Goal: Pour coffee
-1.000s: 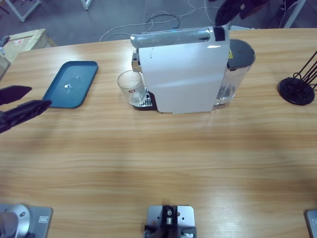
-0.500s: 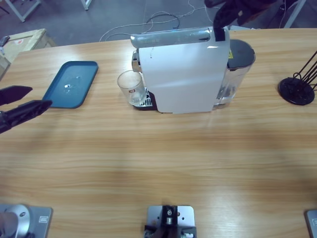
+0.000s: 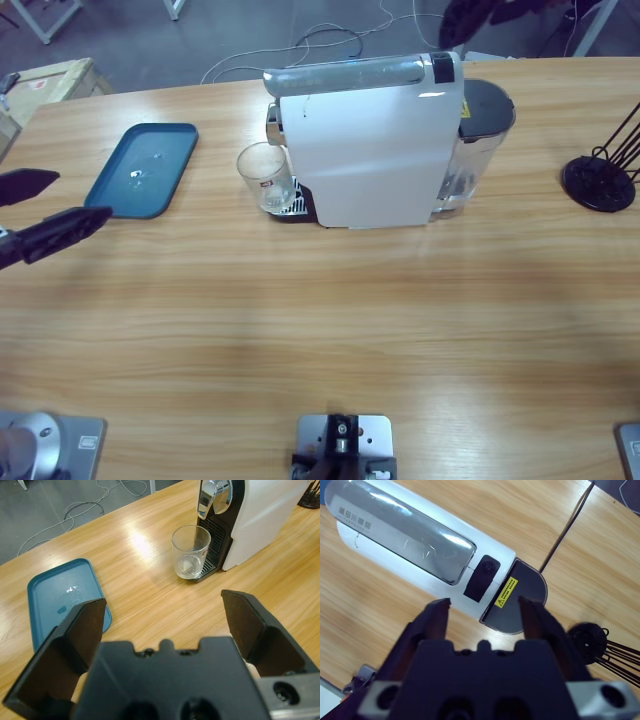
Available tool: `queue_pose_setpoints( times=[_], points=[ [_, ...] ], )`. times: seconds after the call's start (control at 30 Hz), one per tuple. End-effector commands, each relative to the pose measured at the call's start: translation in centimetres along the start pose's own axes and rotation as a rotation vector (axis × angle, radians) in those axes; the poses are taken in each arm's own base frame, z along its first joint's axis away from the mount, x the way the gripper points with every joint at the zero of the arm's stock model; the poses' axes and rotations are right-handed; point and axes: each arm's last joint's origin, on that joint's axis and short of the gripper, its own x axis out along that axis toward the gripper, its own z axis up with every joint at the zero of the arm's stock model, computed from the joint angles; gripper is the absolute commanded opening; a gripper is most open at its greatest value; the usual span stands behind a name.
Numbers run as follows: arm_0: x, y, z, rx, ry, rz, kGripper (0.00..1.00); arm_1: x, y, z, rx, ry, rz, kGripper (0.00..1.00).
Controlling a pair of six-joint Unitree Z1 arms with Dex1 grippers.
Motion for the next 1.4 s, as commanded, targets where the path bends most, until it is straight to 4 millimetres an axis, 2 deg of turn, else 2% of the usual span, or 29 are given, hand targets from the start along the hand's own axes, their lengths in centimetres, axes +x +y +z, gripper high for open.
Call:
queue_pose_setpoints(
  times=[0.03,0.63,0.7,0.73,0.8,0.83,0.93,1.03,1.17,1.3,1.4],
  points=[
    [1.0,-0.2,-1.1,0.002,0.061,-0.004,0.982,-1.9,-0.3,-0.3,0.021,-0.023,0.015,1.0],
    [1.4,-0.2,-1.1,0.002,0.073,-0.005,0.982,-3.1,-0.4,-0.3,0.022,-0.036,0.012,1.0],
    [1.4,-0.2,-1.1,0.001,0.073,0.0,0.982,-4.9,-0.6,-0.6,0.028,-0.08,0.008,1.0],
    [1.4,-0.2,-1.1,0.001,0.073,0.001,0.982,-7.0,-0.9,-1.2,0.037,-0.141,0.007,1.0],
    [1.4,-0.2,-1.1,0.001,0.073,0.001,0.982,-10.3,-1.4,-3.4,0.044,-0.241,0.014,1.0],
    [1.4,-0.2,-1.1,0.002,0.073,0.001,0.982,-11.6,-1.7,-5.1,0.039,-0.29,0.028,1.0],
    [1.5,-0.2,-1.2,0.004,0.072,0.001,0.982,-13.8,-2.4,-11.3,0.03,-0.37,0.078,1.0],
    [1.8,-0.2,-1.4,0.004,0.077,-0.002,0.982,-13.4,-2.9,-17.5,0.042,-0.336,0.115,1.0],
    [2.3,-0.3,-1.4,0.005,0.093,-0.008,0.982,-12.6,-3.4,-23.9,0.039,-0.417,0.178,1.0],
    [2.4,-0.3,-1.4,0.006,0.097,-0.011,0.982,-10.7,-3.4,-27.5,-0.015,-0.414,0.226,1.0],
    [2.5,-0.3,-1.4,0.007,0.1,-0.012,0.982,-9.5,-3.4,-28.9,-0.048,-0.401,0.234,1.0]
  ],
)
